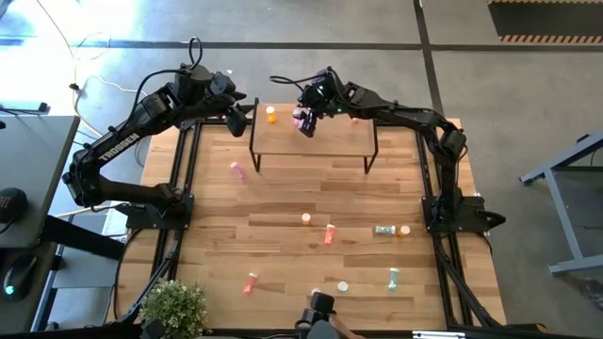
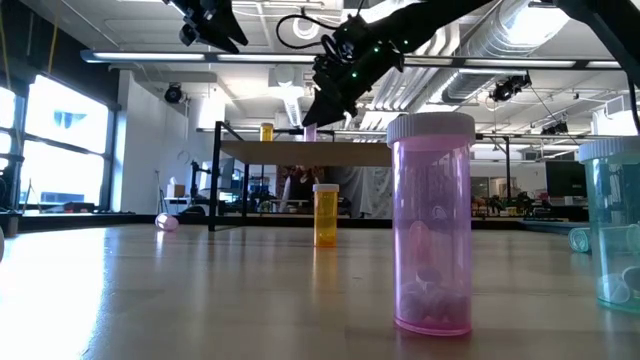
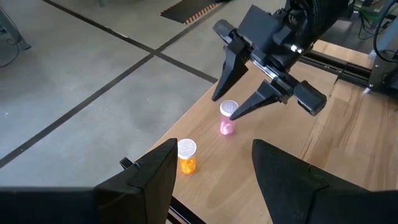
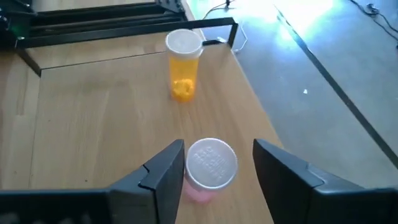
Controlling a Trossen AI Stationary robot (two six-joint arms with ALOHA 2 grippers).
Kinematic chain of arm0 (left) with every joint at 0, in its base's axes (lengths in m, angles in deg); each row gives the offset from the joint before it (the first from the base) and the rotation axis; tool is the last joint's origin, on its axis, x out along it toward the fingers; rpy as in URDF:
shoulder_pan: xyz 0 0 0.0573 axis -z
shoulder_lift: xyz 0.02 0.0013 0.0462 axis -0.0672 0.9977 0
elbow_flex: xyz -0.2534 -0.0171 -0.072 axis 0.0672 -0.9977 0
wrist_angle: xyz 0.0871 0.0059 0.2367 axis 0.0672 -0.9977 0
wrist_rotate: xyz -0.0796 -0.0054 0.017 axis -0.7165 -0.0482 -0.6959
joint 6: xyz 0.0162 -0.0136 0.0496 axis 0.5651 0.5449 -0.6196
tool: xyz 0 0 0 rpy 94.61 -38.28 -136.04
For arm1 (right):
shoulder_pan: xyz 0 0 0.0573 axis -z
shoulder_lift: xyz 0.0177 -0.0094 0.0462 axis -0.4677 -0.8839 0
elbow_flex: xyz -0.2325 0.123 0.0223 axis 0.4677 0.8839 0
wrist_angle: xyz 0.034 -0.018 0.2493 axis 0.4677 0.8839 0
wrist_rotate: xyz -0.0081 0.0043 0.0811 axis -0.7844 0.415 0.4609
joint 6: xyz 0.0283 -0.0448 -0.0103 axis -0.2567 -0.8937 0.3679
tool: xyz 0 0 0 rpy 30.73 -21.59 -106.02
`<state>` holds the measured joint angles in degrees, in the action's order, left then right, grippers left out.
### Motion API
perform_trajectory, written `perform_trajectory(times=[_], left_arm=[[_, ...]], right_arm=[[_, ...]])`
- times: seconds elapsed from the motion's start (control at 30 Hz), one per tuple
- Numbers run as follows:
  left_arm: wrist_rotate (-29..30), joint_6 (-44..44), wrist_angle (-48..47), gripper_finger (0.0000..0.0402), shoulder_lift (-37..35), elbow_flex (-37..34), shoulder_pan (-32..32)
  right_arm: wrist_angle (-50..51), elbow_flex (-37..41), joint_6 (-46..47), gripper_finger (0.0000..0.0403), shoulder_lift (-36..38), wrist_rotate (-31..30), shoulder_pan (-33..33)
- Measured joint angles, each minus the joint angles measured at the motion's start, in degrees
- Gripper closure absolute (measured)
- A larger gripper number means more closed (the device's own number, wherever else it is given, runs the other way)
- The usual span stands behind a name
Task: Pick and place medicine bottles onto shelf by color
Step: Put the middle purple medicine bottle on the shelf, then put the bottom right blue medicine bottle on the shelf
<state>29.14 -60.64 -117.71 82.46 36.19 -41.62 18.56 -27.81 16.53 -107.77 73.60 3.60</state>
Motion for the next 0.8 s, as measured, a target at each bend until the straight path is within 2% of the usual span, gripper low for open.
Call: perform_trajectory(times=[0.17, 0.4, 0.63, 0.8], left_arm=[[0.02, -1.35, 0.00, 0.0206, 0.00, 0.00, 0.00], [0.00, -4.47, 0.01, 0.0206, 0.00, 0.00, 0.00], [0.00, -4.50, 0.02, 0.0206, -0.12, 0.00, 0.00], [-0.02, -5.35, 0.06, 0.0206, -1.19, 0.02, 0.01]], right_arm=[[6.02, -4.70, 1.17, 0.0218, -0.02, -1.24, -0.02], [16.65, -11.14, 9.29, 0.0217, -0.02, -1.04, -0.82], [27.38, -17.42, 10.14, 0.0217, -0.02, -0.88, -5.37], [34.62, -19.12, 11.91, 0.0217, 0.14, -0.89, -8.77]])
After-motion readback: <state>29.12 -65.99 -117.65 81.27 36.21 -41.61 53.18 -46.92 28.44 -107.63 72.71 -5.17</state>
